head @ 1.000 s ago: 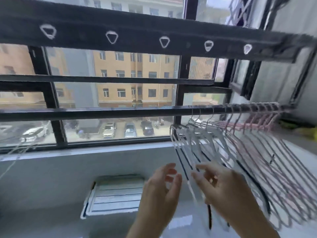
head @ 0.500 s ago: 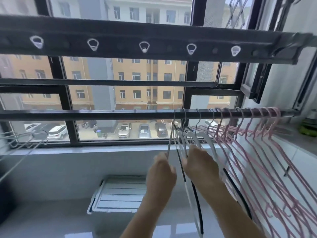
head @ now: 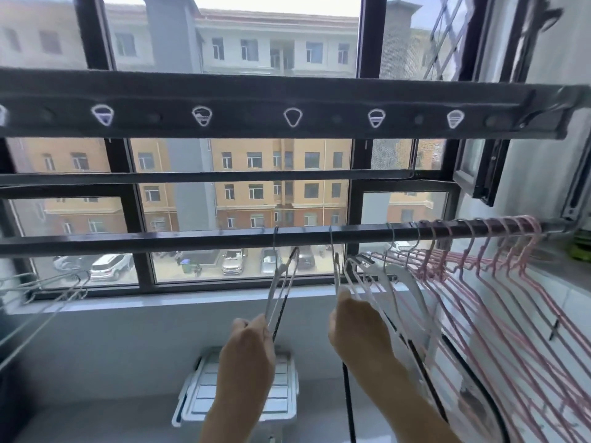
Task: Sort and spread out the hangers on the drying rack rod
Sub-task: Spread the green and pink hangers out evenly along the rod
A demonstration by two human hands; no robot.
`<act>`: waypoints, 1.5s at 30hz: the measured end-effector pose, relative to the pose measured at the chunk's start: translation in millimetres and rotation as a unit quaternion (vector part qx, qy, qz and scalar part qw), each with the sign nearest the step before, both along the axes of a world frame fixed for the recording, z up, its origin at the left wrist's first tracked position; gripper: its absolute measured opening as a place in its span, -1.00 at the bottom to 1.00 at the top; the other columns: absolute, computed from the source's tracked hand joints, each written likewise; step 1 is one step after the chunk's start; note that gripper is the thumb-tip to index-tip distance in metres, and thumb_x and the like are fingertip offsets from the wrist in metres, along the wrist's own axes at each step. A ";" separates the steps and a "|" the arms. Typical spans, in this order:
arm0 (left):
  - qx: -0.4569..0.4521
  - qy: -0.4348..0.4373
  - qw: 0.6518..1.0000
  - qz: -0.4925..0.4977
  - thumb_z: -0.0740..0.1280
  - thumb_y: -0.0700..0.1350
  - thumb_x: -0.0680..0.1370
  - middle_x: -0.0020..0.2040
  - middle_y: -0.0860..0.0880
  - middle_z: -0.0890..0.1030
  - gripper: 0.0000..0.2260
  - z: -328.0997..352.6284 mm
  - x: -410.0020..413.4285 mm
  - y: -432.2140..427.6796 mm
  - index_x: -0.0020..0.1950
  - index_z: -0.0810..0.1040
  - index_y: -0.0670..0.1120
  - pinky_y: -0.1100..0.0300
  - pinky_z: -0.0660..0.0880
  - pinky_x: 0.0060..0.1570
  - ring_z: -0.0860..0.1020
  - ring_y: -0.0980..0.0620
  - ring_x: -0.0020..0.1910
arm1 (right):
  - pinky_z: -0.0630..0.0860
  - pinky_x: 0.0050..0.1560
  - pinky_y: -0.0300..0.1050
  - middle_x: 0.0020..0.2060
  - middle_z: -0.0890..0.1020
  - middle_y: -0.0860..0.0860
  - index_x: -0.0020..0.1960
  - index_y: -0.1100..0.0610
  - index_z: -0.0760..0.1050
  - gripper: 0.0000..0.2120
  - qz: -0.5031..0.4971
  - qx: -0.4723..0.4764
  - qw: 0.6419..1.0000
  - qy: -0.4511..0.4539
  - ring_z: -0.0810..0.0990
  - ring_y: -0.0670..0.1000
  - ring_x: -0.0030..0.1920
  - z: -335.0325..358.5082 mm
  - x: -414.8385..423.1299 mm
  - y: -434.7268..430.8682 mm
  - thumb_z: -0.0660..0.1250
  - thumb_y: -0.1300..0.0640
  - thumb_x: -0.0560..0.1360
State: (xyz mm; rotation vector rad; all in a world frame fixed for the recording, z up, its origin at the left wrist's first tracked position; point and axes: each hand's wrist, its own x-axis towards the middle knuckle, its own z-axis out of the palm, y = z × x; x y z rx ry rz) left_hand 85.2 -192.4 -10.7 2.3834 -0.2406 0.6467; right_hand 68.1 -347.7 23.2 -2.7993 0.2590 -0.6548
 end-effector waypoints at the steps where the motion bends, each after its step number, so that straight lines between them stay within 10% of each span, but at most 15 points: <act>1: 0.001 -0.001 1.000 0.011 0.21 -0.23 0.54 -0.33 0.01 0.34 -0.88 0.2 1.0 10.6 -0.15 0.51 -0.18 0.37 0.27 -0.51 0.30 0.18 -0.51 | 0.36 -0.34 -0.20 -0.24 0.60 0.07 0.35 0.28 0.24 -0.60 0.008 0.002 1.000 -0.001 0.54 0.04 -0.29 -1.2 2.1 7.9 0.12 0.34 0.51; 6: -0.013 0.012 0.998 0.063 0.21 -0.25 0.52 -0.31 -0.08 0.39 -0.86 0.6 9.8 64.1 -0.24 0.45 -0.17 0.16 0.33 -0.37 0.39 -0.10 -0.43 | 0.39 -0.33 -0.18 -0.23 0.61 0.10 0.25 0.26 0.32 -0.69 0.050 0.023 0.998 0.004 0.59 0.08 -0.25 -0.6 12.3 52.6 0.12 0.32 0.51; 21: -0.002 0.031 0.990 0.140 0.10 -0.19 0.59 -0.39 0.10 0.28 -0.83 5.4 22.3 184.5 -0.04 0.47 -0.16 0.31 0.20 -0.34 0.35 0.05 -0.35 | 0.50 -0.26 -0.10 -0.27 0.60 0.08 0.16 0.21 0.37 -0.77 0.120 0.038 0.992 -0.009 0.63 0.12 -0.20 -4.2 45.1 166.7 0.15 0.21 0.51; 27: 0.010 0.042 0.987 0.155 0.11 -0.19 0.59 -0.21 0.01 0.52 -0.85 8.0 23.4 207.1 0.02 0.47 -0.14 0.40 0.28 -0.30 0.36 0.14 -0.30 | 0.41 -0.32 -0.18 -0.31 0.58 0.09 0.21 0.26 0.37 -0.72 0.162 0.030 0.986 -0.021 0.55 0.08 -0.31 -3.7 49.4 198.7 0.19 0.23 0.51; 45: 0.028 0.054 0.976 0.208 0.09 -0.25 0.57 -0.11 -0.11 0.64 -0.84 5.5 27.3 263.3 0.00 0.46 -0.14 0.19 0.43 -0.17 0.59 -0.08 -0.07 | 0.35 -0.42 -0.22 -0.31 0.60 0.10 0.00 0.22 0.38 -0.88 0.220 0.024 0.975 -0.020 0.63 0.11 -0.26 -2.9 60.6 270.6 0.16 0.24 0.49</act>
